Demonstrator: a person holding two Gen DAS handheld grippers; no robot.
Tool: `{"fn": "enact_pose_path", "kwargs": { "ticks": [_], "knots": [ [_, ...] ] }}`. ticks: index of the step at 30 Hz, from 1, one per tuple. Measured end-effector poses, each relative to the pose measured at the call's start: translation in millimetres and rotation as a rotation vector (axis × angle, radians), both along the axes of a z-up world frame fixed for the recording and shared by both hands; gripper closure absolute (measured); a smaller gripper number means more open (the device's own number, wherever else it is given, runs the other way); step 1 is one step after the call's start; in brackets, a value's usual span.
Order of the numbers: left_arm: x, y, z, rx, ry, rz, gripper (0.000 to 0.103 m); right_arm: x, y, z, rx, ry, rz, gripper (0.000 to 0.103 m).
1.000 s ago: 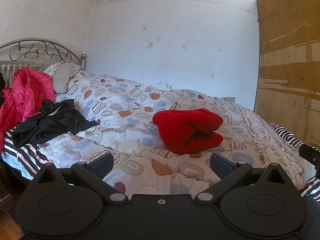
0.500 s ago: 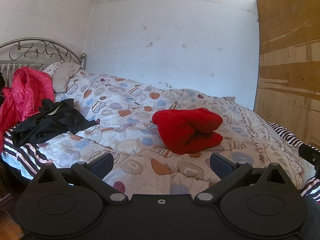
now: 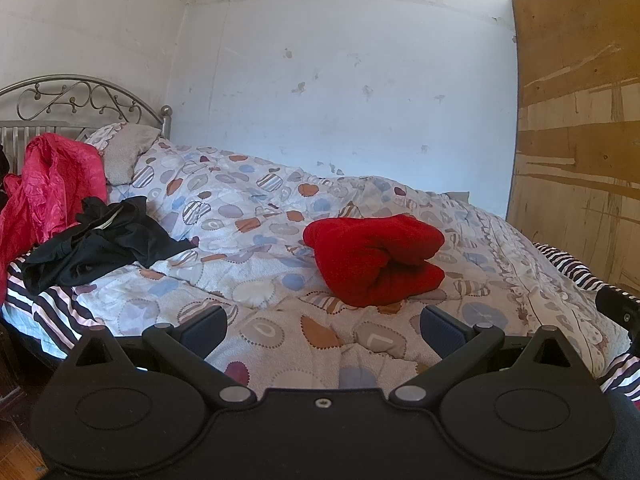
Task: Fold small clothes
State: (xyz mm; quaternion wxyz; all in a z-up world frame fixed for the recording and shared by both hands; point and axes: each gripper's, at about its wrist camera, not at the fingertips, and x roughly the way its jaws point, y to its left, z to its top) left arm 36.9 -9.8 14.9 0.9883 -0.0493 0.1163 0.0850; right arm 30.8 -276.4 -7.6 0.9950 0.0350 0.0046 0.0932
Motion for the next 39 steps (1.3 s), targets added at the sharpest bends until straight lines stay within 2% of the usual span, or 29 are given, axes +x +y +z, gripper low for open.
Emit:
{"fn": "enact_pose_path", "kwargs": {
  "ticks": [33,39],
  "knots": [
    [-1.3,-1.0,-0.9,-0.007,-0.004,-0.007,0.001,-0.3,0.2,0.3,0.0,0.002,0.0,0.0],
    [-0.3,-6.4,-0.6,0.045,0.009,0.018,0.001,0.2,-0.2,1.1,0.001,0.002,0.0,0.0]
  ]
}}
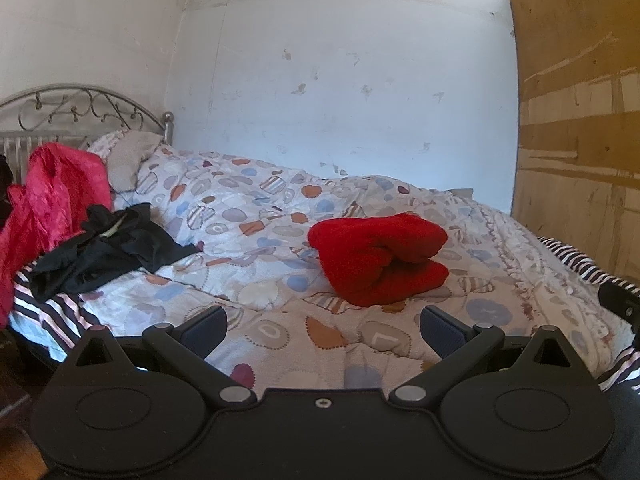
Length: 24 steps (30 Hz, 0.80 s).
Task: Fold small clothes
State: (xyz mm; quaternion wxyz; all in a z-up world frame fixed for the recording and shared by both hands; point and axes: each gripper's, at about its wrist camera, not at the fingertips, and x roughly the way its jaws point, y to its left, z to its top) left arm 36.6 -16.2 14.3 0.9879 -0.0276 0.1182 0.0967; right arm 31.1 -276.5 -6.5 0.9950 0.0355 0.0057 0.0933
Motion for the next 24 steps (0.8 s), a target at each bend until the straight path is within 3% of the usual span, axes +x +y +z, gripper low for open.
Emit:
{"fn": "enact_pose_path", "kwargs": {
  "ticks": [24],
  "knots": [
    [-2.2,-2.5,1.8,0.032,0.008,0.029,0.001,-0.7,0.3,-3.0,0.0,0.004,0.001,0.0]
  ]
}}
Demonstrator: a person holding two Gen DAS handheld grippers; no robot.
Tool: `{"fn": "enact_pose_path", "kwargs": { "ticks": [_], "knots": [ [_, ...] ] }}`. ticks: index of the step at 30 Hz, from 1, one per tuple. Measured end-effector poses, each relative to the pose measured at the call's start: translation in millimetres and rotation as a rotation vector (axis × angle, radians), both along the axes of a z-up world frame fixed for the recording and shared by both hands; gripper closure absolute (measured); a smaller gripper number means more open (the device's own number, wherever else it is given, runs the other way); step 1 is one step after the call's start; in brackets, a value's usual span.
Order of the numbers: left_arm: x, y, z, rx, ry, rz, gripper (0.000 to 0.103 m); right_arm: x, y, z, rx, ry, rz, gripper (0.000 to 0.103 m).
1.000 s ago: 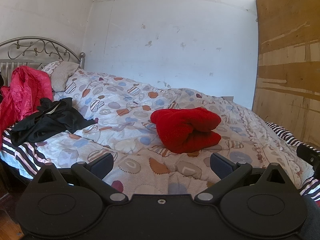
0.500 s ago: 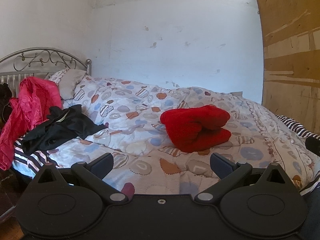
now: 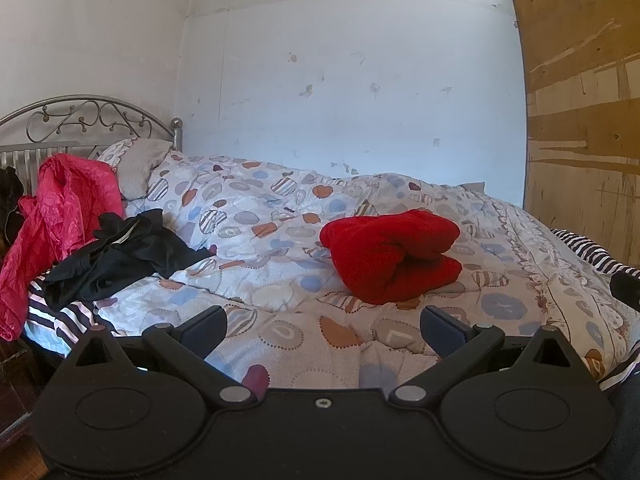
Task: Fold small clothes
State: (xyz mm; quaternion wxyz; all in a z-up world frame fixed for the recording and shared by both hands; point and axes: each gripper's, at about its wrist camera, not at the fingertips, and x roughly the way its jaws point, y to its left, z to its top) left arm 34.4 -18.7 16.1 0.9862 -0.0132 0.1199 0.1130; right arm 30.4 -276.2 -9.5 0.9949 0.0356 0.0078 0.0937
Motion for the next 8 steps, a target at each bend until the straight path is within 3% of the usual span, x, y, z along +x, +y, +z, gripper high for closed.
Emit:
{"fn": "enact_pose_path", "kwargs": {
  "ticks": [8],
  "knots": [
    [0.3,-0.2,-0.3,-0.002,0.003,-0.002,0.001,0.2,-0.1,0.2,0.0,0.0,0.0,0.0]
  ]
}}
